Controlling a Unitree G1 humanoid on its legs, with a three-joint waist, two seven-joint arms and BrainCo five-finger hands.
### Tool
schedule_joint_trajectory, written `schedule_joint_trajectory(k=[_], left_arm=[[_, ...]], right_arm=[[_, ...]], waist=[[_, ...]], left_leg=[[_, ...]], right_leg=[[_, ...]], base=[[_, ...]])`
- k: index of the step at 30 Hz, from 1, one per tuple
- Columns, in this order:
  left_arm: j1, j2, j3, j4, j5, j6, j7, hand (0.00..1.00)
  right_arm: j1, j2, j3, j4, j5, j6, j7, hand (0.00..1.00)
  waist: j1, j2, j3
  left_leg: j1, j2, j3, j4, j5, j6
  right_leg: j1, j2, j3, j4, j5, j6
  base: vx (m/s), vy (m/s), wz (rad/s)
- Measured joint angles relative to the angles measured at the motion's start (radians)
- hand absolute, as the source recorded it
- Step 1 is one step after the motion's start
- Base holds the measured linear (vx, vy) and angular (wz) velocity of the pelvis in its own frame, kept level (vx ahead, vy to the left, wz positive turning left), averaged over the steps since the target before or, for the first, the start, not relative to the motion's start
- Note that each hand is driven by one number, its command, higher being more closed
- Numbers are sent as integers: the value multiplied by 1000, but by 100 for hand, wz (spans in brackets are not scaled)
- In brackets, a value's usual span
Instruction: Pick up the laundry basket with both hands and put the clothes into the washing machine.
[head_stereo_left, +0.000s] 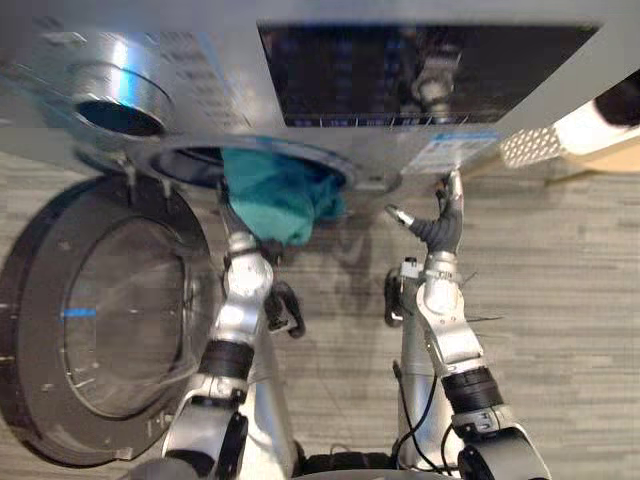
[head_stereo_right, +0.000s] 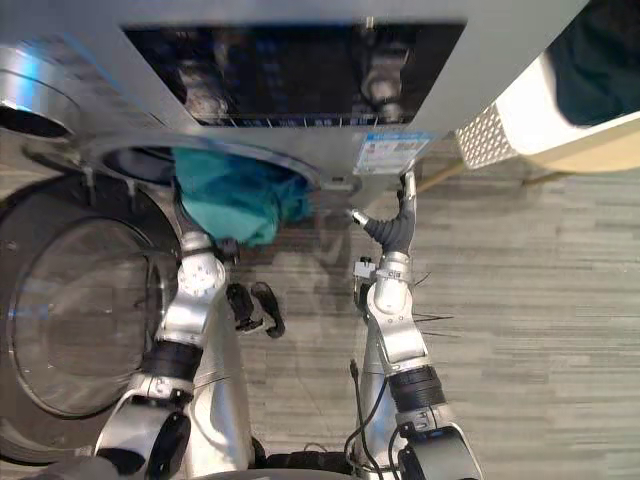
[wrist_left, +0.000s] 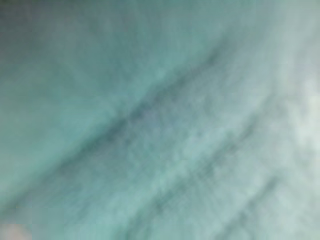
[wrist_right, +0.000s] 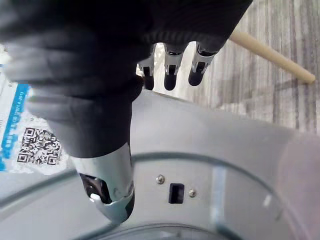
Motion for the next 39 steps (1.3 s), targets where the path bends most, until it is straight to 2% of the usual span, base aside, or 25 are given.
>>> schedule_joint_trajectory(k=[5,7,11,17,21,24,27,31,32,39], left_arm=[[-198,69,56,-11,-1,27,44,100],[-286,129,54,-11,-1,42,45,100],[-308,176,67,9,-3,46,40,100],[-319,236,169,103,-104,41,16,100],[-393,282,201,165,-160,44,17,100],[-456,290,190,173,-168,45,18,100],[-550,293,130,177,-174,46,21,100],[-663,317,74,186,-173,46,45,100],[-674,321,70,196,-172,46,50,0],[-757,356,31,270,-158,47,59,0]], right_arm=[[30,2,-30,0,-29,-17,24,0],[65,3,-86,92,-40,-12,50,0],[77,1,-136,145,-39,3,70,0],[41,-18,-130,197,-24,1,115,0],[36,-24,-132,205,-11,-1,130,0],[36,-28,-139,206,17,-4,130,0],[39,-32,-159,224,24,-12,130,0],[40,-29,-179,231,30,-16,129,0],[40,-29,-180,231,34,-17,129,0],[57,-22,-185,185,63,-23,129,0]], waist=[[-3,-3,4],[-3,-6,5],[-5,-18,12],[-16,-31,12],[-26,-40,14],[-31,-51,15],[-28,-60,17],[-30,-62,17],[-30,-62,17],[-36,-72,16]], left_leg=[[-84,0,-12,28,7,2],[-111,-14,-33,30,17,-4],[-115,-11,-35,32,18,-2],[-113,25,-8,35,17,-3],[-154,36,-24,35,23,-11],[-181,27,-42,36,33,-13],[-196,16,-54,36,40,-14],[-202,1,-55,35,42,-10],[-204,0,-55,35,43,-9],[-248,6,-64,55,44,-7]], right_leg=[[-78,-3,-2,39,-4,-1],[-93,-9,-14,45,-11,0],[-94,-8,-21,48,-19,1],[-117,35,6,44,-12,4],[-152,39,-8,43,1,-9],[-165,34,-23,48,1,-10],[-166,29,-36,49,1,-10],[-166,15,-34,47,0,-9],[-166,15,-34,46,0,-9],[-201,21,-40,60,0,-9]], base=[[-37,-60,5],[10,-54,14],[17,-34,4],[-36,-56,-18],[-51,-59,-8],[-13,-49,12],[15,-25,15],[0,-10,7],[0,0,0],[-15,-22,-2]])
